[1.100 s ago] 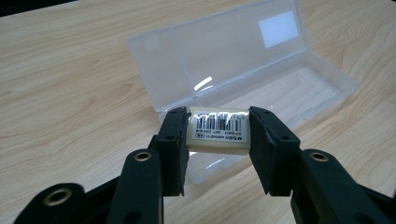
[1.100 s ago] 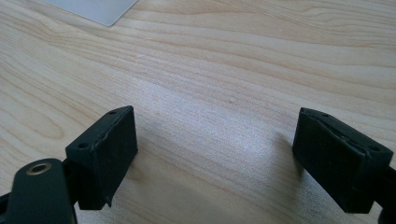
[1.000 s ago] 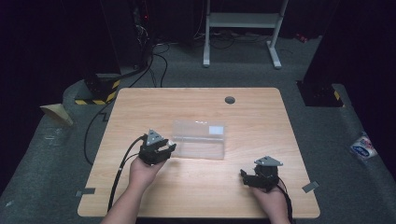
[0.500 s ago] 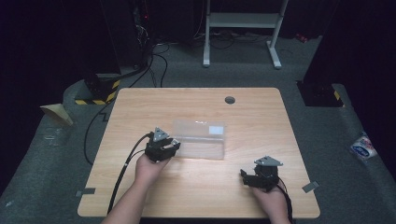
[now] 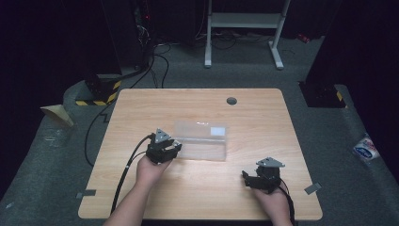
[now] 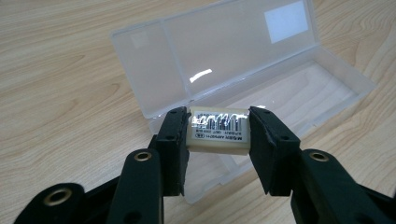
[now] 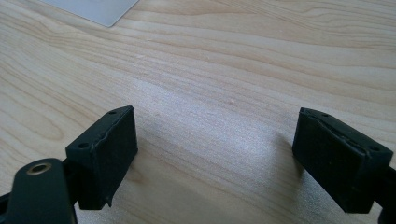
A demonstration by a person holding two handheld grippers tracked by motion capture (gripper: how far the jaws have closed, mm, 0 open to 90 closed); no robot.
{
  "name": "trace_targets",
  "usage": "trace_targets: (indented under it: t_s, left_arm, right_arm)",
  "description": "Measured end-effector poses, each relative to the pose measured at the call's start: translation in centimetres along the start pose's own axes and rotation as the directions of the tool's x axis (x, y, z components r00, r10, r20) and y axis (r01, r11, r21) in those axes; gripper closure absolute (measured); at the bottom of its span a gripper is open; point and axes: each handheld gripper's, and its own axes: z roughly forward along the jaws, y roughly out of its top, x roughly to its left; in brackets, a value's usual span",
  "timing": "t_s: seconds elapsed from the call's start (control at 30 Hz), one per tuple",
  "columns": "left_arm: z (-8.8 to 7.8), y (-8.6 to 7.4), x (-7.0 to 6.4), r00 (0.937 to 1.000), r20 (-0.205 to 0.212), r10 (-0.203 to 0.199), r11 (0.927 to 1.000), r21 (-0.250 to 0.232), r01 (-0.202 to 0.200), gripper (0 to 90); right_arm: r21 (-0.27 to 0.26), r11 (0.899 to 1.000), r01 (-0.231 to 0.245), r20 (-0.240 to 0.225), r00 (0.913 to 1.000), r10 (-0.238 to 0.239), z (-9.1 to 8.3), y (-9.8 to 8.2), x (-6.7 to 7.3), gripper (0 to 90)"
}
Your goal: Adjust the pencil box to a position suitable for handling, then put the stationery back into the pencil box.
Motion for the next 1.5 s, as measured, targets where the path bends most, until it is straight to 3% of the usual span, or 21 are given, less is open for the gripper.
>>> trace_targets:
  t_s: [0.3, 0.6, 0.8, 0.9, 1.0, 1.1, 1.5]
  left_arm:
    - [1.2, -0.6, -0.4, 1.0, 0.005, 0.008, 0.9998, 0.018, -0.008, 58.4]
    - [2.6, -1.1, 0.4, 0.9999, -0.016, -0.003, 0.9986, 0.053, 0.004, 58.3]
    - [2.5, -1.2, 0.7, 0.9997, -0.024, -0.001, 0.9986, 0.053, 0.003, 58.1]
    - [2.5, -1.2, 0.8, 0.9997, -0.008, -0.024, 0.9986, 0.046, 0.025, 57.5]
    - [2.4, -1.1, 0.9, 0.9997, -0.011, -0.023, 0.9989, 0.04, 0.023, 47.0]
    - [2.2, -1.0, 1.0, 0.9995, -0.009, -0.031, 0.9988, 0.037, 0.032, 43.4]
    - [0.8, -1.0, 1.6, 0.9981, -0.027, -0.055, 0.9985, 0.001, 0.055, 43.5]
  right_arm:
    - [0.0, 1.0, 0.001, -0.001, 1.0, -0.001, 0.0, 0.0, 0.0, 13.7]
    - [-0.001, 1.0, -0.002, -0.002, 1.0, 0.002, 0.1, 0.0, 0.0, 13.7]
    - [-0.002, 1.0, 0.001, -0.002, 1.0, -0.001, 0.1, 0.1, 0.0, 13.7]
    - [-0.001, 1.0, 0.002, -0.003, 1.0, -0.002, 0.1, 0.1, 0.0, 13.8]
    - [-0.002, 1.0, 0.001, -0.002, 1.0, -0.001, 0.1, 0.0, 0.0, 13.8]
    - [0.0, 1.0, 0.003, -0.002, 1.0, -0.003, 0.0, 0.0, 0.0, 13.9]
    - [-0.002, 1.0, 0.003, -0.001, 1.0, -0.003, 0.0, 0.0, 0.0, 13.9]
